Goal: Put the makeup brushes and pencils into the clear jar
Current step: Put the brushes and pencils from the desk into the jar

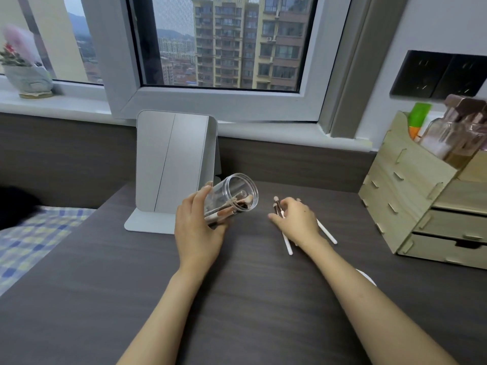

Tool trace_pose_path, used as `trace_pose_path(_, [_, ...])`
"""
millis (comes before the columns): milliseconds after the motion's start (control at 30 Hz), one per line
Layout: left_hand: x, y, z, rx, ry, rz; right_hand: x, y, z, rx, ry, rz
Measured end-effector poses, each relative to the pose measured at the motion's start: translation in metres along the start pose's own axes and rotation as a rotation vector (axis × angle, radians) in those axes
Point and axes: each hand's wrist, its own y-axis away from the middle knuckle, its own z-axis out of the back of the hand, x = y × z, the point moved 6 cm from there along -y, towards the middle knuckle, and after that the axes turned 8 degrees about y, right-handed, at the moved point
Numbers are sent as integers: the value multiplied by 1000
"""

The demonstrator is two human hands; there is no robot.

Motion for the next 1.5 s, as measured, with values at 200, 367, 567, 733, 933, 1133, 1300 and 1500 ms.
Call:
trace_pose_path(200, [-2,1,0,21,-13,-12,0,-24,-11,15,128,-132])
trace_pose_path(367, [-3,1,-2,27,-1,-28,-19,-42,-17,88,-6,-268])
trace_pose_path(567, [-4,1,-1,31,8,-22,-40,-39,-1,-45,-260,-302])
trace_pose_path(733, [-5,3,-3,56,23,-21,-16,6,87,-426,-934,-68])
trace_pose_path(933, [-8,4,-5,77,32,-46,47,71,125,-399,-1151,344])
trace_pose_path(1133, [-17,7,-5,135,38,-119,71,76,79,-350,-501,462])
trace_pose_path(1300, [-12,7,-6,121,49,-92,67,72,71,-323,-307,485])
trace_pose_path(1500, [-7,5,-6,93,22,-50,-10,26,66,-402,-437,62])
